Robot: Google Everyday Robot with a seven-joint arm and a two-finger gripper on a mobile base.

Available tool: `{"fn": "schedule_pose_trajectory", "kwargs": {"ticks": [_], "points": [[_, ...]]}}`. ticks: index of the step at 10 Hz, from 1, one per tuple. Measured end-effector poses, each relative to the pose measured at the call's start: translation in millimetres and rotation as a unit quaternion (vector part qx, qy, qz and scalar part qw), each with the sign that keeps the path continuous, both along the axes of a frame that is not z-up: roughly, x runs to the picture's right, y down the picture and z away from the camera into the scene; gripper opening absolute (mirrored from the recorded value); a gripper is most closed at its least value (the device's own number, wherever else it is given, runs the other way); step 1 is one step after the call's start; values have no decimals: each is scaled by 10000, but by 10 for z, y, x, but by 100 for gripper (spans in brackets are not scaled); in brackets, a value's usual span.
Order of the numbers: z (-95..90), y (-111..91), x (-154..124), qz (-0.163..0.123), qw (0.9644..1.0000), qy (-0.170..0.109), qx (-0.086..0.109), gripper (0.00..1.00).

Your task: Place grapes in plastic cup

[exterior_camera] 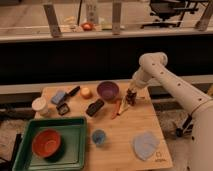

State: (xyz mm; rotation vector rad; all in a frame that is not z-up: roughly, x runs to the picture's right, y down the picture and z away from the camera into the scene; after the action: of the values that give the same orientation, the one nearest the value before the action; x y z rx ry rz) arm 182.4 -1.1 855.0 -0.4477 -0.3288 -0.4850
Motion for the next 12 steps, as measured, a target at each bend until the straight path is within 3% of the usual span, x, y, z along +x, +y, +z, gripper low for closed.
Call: {"fn": "schedule_pose_trajectory", "kwargs": {"ticks": [3,6,9,12], "points": [[-183,64,-185,-367,9990,-269,-49,0],[-376,103,-414,-796,9950,-599,-89,0],[-539,196,-754,-1322,9857,-1028,-175,0],[-690,289,-977,-1659,9768,-1326,-261,0]]}}
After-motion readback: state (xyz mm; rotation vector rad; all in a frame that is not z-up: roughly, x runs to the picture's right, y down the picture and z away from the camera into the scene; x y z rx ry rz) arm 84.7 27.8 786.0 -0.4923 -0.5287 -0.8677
